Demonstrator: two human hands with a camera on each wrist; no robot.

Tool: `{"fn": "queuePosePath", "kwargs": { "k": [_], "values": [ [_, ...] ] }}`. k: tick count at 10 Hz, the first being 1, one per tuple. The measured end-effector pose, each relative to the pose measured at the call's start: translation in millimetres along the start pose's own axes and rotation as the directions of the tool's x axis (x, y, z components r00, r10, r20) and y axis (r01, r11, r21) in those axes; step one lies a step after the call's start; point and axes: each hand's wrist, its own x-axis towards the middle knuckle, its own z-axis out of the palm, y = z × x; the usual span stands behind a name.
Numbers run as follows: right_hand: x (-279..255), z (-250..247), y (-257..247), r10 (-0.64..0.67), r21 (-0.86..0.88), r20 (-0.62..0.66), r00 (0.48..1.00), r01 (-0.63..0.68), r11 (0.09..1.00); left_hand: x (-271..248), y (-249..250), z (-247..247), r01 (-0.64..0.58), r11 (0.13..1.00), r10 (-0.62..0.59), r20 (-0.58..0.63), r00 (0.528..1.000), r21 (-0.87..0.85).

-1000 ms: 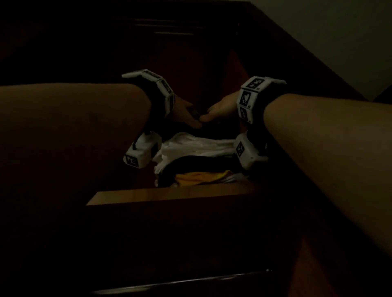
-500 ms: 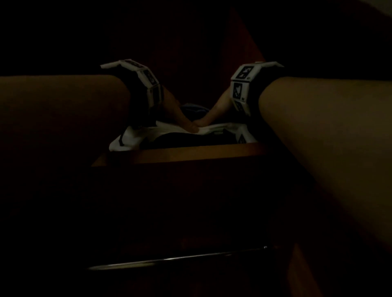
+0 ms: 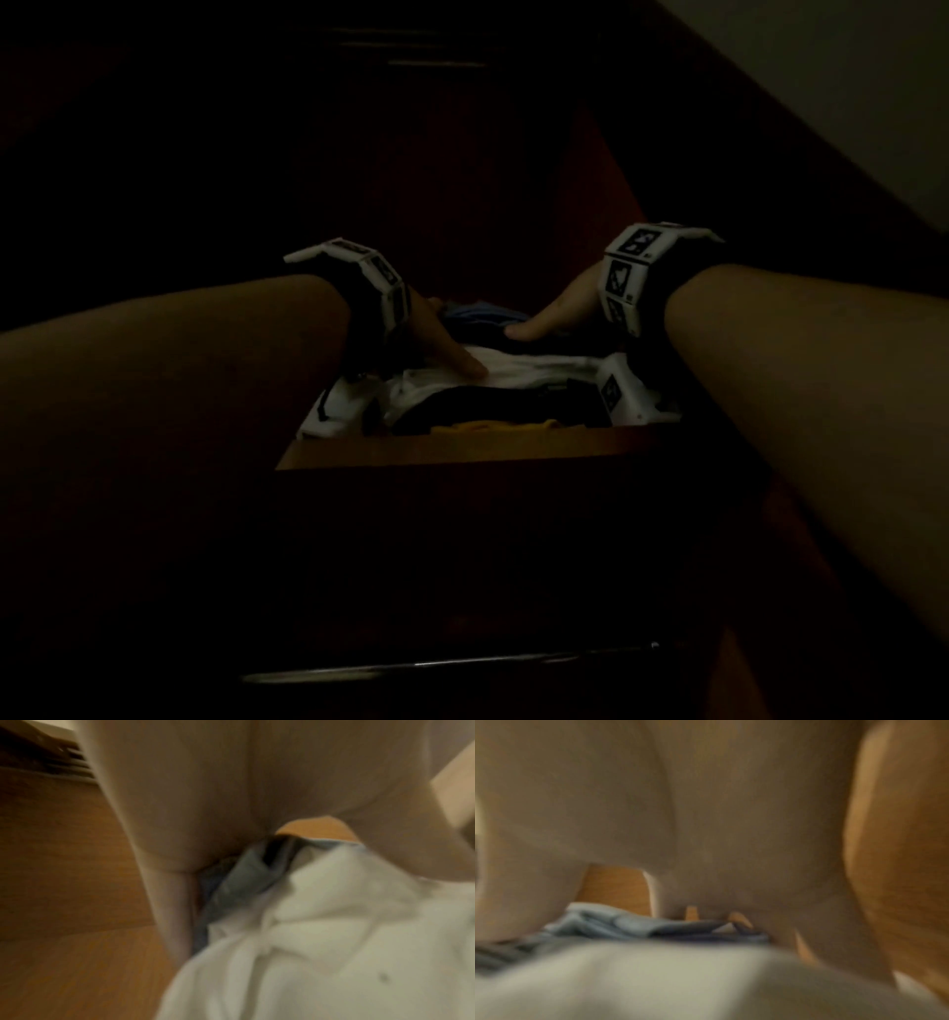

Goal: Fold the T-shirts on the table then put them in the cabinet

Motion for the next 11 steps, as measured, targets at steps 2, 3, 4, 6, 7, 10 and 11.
{"fn": "queuePosePath", "kwargs": {
  "k": [2, 3, 4, 6, 7, 10, 11],
  "values": [
    [0.4, 0.7, -7.0, 0.086, -0.176, 0.197, 0.977, -0.051, 0.983, -5.1, 2.3, 3.1, 0.032, 0.999, -0.027, 0.135, 0.991, -0.032],
    [-3.7, 2.3, -4.3, 0.110, -0.157, 0.163, 0.980, -0.085, 0.984, -1.6, -2.5, 0.1, 0.025, 0.997, -0.014, 0.145, 0.989, -0.074],
    [-15.5, 1.2, -7.5, 0.104, -0.127, 0.145, 0.984, -0.086, 0.988, -10.7, 1.3, -6.9, 0.043, 0.997, -0.030, 0.221, 0.975, -0.057],
    [-30.3, 0.1, -17.6, 0.014, -0.160, -0.045, 0.999, -0.021, 0.987, -28.1, -11.0, -26.7, 0.060, 0.995, -0.067, -0.081, 0.994, -0.075],
    [-34.4, -0.7, -19.4, -0.027, -0.182, -0.205, 0.978, -0.011, 0.983, -38.7, -18.8, -26.4, 0.105, 0.992, -0.109, -0.042, 0.993, -0.074],
    [-39.2, -13.9, -26.2, -0.225, -0.025, -0.648, 0.727, 0.275, 0.961, -71.6, -32.3, -29.4, -0.001, 1.000, -0.008, -0.327, 0.945, -0.028],
    [-40.7, 5.3, -37.0, -0.253, 0.048, -0.635, 0.730, 0.364, 0.930, -84.4, -40.5, -23.7, -0.024, 0.999, 0.005, -0.420, 0.907, -0.039]
  ]
}}
